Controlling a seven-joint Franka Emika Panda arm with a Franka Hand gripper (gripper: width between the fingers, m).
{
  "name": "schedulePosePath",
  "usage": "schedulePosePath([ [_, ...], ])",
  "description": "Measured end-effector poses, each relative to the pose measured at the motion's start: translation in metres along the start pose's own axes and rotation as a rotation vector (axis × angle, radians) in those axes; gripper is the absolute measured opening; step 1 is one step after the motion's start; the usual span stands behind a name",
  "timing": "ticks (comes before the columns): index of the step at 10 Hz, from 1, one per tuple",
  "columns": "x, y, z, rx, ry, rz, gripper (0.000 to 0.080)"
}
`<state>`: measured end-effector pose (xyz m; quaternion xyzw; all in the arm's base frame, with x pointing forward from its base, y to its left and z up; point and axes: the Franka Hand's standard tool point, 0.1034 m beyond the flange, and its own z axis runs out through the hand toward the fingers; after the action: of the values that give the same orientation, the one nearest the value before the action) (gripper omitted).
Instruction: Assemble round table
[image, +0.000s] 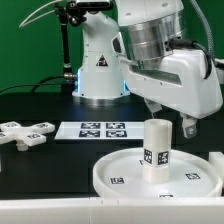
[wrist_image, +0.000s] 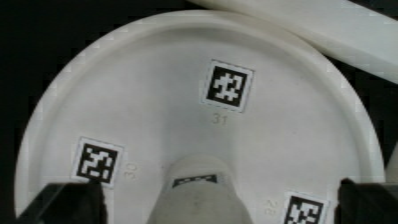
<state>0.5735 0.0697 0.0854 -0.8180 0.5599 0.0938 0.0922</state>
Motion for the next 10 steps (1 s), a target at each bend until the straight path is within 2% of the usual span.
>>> schedulePosePath([
  [1,-0.003,0.001,0.002,-0.029,0.034,-0.176,0.0649],
  [2,-0.007,0.007,0.006,-0.041,0.029,-0.320,0.0649],
  [3,-0.007,0.013,0.006,-0.052,0.019,-0.355,0.0649],
  [5,0.007,0.031,-0.003,-0.054,0.029,-0.338,0.0649],
  [8,0.007,0.031,-0.002,-0.057,0.028,-0.341,0.0649],
  [10,0.018,0.040,-0.001,-0.091,0.036,-0.624,0.0649],
])
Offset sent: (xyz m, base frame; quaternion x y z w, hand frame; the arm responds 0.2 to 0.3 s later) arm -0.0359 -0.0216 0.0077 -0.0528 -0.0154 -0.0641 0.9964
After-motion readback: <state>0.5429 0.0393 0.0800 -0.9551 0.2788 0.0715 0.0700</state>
